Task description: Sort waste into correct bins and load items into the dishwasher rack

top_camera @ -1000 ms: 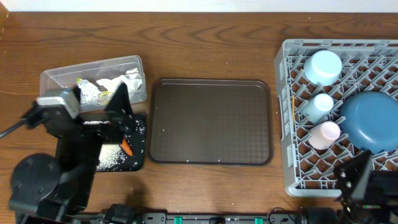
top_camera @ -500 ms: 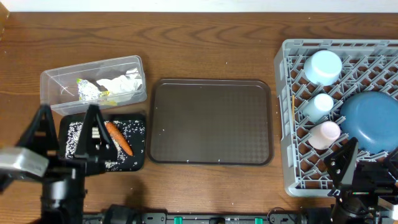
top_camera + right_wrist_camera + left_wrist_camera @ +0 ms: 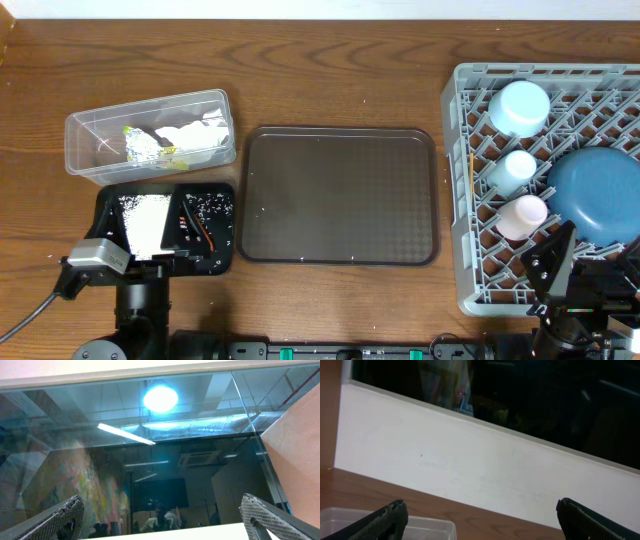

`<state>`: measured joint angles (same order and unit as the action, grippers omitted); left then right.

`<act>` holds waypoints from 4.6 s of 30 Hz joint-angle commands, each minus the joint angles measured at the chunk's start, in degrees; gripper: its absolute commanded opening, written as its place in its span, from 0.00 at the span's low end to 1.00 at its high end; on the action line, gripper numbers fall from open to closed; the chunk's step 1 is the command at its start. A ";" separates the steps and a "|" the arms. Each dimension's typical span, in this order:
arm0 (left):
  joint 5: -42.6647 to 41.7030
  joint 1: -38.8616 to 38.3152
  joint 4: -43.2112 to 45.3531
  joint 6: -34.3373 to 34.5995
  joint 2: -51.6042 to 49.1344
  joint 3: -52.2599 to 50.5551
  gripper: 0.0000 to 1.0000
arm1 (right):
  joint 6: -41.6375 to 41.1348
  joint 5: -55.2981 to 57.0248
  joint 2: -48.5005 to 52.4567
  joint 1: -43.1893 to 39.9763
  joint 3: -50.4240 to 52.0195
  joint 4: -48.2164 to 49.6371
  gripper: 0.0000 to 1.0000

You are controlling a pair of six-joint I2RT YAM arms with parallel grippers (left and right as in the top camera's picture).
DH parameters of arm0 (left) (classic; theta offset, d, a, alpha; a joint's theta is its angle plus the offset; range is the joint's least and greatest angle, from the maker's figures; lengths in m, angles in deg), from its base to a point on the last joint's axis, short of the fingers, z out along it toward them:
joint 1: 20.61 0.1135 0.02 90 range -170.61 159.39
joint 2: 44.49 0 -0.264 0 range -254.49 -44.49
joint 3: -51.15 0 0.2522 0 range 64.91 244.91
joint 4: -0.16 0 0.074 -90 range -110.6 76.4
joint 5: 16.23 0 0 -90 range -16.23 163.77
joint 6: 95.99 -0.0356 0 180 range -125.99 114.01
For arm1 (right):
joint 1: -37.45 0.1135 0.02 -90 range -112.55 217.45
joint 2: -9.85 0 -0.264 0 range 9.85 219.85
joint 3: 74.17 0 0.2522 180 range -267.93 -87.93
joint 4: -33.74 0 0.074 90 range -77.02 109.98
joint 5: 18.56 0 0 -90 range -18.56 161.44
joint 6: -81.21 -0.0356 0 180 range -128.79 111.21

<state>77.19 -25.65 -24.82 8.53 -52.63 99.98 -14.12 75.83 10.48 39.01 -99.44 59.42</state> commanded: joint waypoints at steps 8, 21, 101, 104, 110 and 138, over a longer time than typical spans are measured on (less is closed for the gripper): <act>0.70 0.81 16.76 -0.55 5.75 -11.80 0.98 | 0.68 0.11 -0.31 -0.37 0.87 0.02 0.99; 0.72 0.79 38.84 -0.57 8.07 -24.94 0.98 | 0.68 0.11 -0.31 -0.37 1.70 0.04 0.99; 0.70 -1.79 8.85 -0.55 8.07 -34.84 0.98 | 0.70 0.11 -0.33 1.62 11.21 -31.87 0.99; 0.70 -1.79 7.61 -0.57 8.07 -34.84 0.98 | 0.68 0.11 -0.33 1.62 11.21 -31.89 0.99; 0.70 -1.79 7.58 -0.55 8.07 -34.84 0.98 | 0.68 0.11 -0.33 1.62 11.21 -32.98 0.99; 0.70 -0.85 9.57 -0.57 8.09 -34.84 0.98 | 0.70 0.11 -0.33 1.86 11.23 -41.33 0.99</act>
<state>77.17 -26.98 -14.28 8.53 -45.07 66.01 -14.12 75.83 10.48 40.28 -88.29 19.73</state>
